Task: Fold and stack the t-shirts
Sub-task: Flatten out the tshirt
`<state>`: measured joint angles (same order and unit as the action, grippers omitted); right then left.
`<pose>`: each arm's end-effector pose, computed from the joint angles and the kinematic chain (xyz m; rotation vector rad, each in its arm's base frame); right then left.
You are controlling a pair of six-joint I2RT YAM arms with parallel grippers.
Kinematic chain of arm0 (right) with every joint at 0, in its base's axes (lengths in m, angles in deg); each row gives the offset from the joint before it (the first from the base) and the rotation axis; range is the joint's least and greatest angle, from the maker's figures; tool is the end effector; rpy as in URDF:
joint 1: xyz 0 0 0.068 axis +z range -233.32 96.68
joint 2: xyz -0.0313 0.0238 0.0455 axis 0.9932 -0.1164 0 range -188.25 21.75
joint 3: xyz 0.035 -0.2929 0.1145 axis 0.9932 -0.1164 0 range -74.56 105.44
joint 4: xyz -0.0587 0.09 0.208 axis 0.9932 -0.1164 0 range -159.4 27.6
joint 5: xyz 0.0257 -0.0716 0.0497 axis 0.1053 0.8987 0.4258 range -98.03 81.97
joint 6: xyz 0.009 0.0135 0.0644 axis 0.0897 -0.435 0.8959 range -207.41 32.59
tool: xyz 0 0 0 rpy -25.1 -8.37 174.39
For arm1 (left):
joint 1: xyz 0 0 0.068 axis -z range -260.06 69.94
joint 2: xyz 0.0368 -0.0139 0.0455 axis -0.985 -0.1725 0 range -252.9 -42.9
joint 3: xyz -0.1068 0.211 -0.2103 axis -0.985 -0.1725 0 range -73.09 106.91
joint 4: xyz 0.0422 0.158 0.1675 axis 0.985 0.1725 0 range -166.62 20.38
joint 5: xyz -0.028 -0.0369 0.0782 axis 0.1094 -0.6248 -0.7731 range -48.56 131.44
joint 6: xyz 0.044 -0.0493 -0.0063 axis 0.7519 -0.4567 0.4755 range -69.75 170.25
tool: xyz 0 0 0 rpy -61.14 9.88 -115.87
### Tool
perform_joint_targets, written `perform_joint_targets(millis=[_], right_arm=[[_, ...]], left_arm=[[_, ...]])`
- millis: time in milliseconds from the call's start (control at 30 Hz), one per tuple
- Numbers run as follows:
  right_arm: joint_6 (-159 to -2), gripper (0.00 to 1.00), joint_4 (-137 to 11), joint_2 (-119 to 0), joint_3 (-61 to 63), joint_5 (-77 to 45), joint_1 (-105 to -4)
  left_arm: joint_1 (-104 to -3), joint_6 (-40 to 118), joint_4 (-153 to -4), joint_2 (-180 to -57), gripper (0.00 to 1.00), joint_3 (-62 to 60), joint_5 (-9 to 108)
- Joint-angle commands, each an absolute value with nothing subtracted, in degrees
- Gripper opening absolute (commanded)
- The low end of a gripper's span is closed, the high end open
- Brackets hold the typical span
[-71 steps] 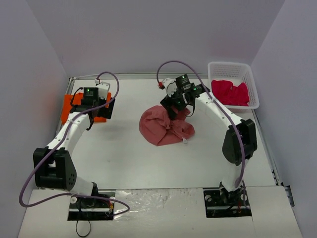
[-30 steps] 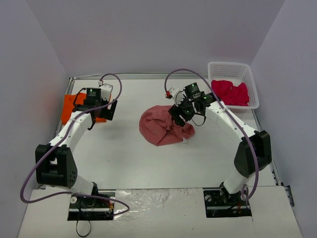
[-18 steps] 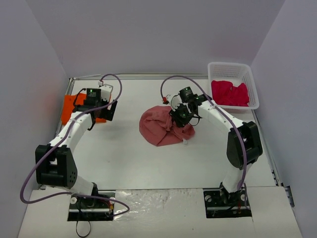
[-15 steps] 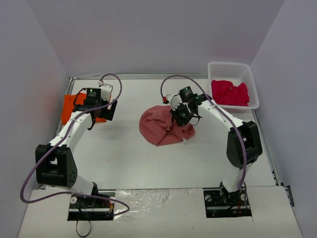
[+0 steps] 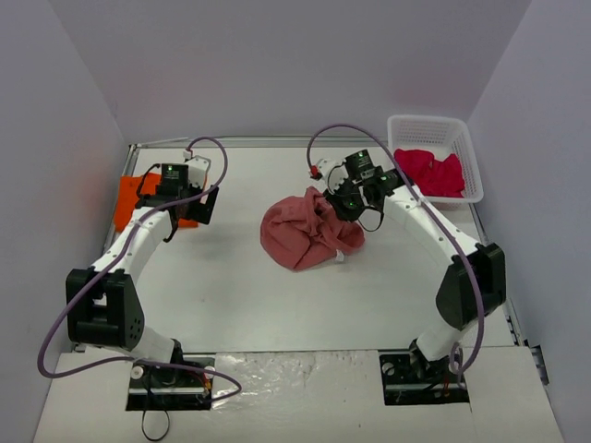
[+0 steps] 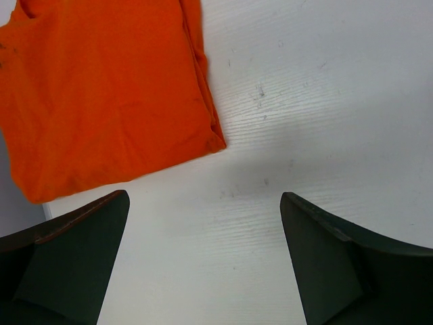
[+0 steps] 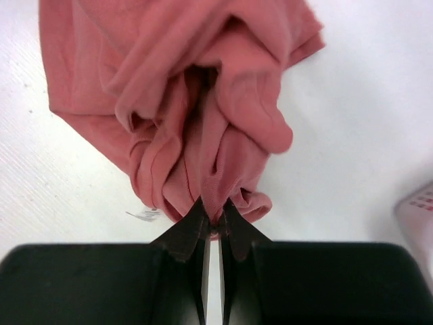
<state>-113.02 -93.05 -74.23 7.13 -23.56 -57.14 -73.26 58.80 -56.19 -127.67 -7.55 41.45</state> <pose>0.3207 0.1732 0.3374 -1.1400 2.0458 0.3236 0.3103 -0.0371 0.3259 0.3025 2.2427 0.0160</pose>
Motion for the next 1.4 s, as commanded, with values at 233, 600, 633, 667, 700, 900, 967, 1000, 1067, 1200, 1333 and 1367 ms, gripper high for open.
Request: perform_joint_targets(millis=[233,600,633,667,700,900,967,1000,1067,1200,1333,1367], right_arm=[[-114.3,0.00,-95.6,-64.8,6.3,-21.6,-64.5],[-114.9,0.00,-93.6,-66.4,0.6,-20.6,-71.4],[-114.9,0.00,-93.5,-67.0,0.4,-20.5,-71.5],[-114.9,0.00,-93.3,-67.3,0.2,-20.6,-71.7],[-114.9,0.00,-93.2,-67.5,0.1,-20.7,-71.9],[-114.7,0.00,-92.3,-69.4,-0.6,-21.7,-72.7],[-114.6,0.00,-92.2,-69.7,-0.6,-21.7,-72.9],[-114.5,0.00,-92.2,-70.1,-0.6,-21.7,-72.9],[-114.4,0.00,-92.1,-70.6,-0.5,-21.6,-72.9],[-114.1,0.00,-92.0,-71.2,-0.1,-21.7,-73.0],[-113.9,0.00,-91.5,-71.8,-0.5,-21.6,-72.9],[-113.9,0.00,-91.4,-72.0,-0.6,-21.5,-72.9]], left_arm=[[-72.6,59.3,-55.2,-127.3,0.94,-5.1,41.4],[-66.2,63.1,-50.8,-132.2,0.94,1.2,44.9],[-63.6,63.9,-50.0,-133.0,0.94,2.2,45.6],[-62.3,65.1,-49.5,-134.8,0.94,3.4,47.3],[-61.4,65.4,-48.0,-135.8,0.94,5.9,48.7],[-59.3,64.3,-45.3,-143.3,0.97,13.3,62.2],[-59.3,63.1,-45.4,-145.8,0.94,15.4,64.3],[-59.3,62.8,-45.2,-146.8,0.94,16.1,66.4],[-59.2,61.8,-44.6,-150.6,0.94,18.4,68.8],[-59.1,60.6,-44.1,-154.5,0.93,22.1,72.0],[-59.0,58.0,-43.5,-157.9,0.85,26.1,78.0],[-58.8,57.3,-43.7,-158.4,0.79,27.3,78.7]])
